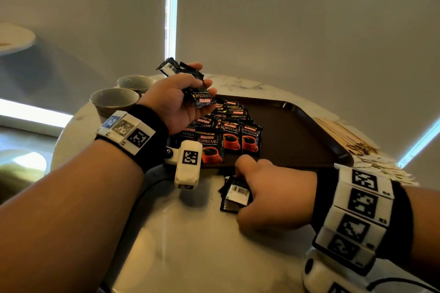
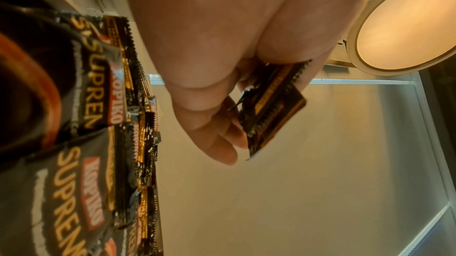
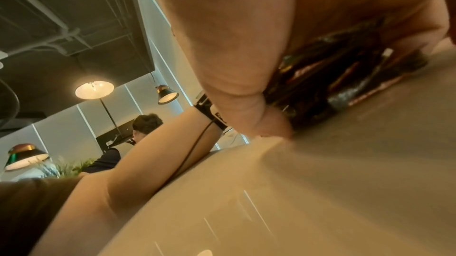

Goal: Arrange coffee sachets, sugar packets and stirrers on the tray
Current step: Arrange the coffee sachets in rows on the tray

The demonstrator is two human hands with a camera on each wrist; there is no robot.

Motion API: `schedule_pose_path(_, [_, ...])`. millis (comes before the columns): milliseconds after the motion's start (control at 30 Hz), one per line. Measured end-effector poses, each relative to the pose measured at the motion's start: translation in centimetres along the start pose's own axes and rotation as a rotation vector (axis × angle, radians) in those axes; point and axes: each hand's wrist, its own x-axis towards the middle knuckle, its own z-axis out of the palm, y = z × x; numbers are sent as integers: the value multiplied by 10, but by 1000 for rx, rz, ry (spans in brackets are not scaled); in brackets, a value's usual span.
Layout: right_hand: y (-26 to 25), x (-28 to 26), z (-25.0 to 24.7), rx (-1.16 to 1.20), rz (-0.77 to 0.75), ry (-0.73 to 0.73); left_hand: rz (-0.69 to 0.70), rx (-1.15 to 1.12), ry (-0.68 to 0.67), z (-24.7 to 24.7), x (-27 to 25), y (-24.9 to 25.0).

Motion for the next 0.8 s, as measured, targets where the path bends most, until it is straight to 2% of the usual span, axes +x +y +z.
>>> schedule_pose_path(433, [0, 8, 1, 45, -112, 24, -8, -10, 7, 1, -4, -1])
schedule_pose_path(633, [4, 9, 3, 80, -239, 18, -24, -23, -5, 5, -8, -1])
schedule_pose_path(700, [9, 10, -2, 164, -283, 31, -36, -15, -23, 6, -9, -1])
schedule_pose_path(800, [23, 11, -19, 421, -360, 85, -69, -2, -29, 8, -10, 0])
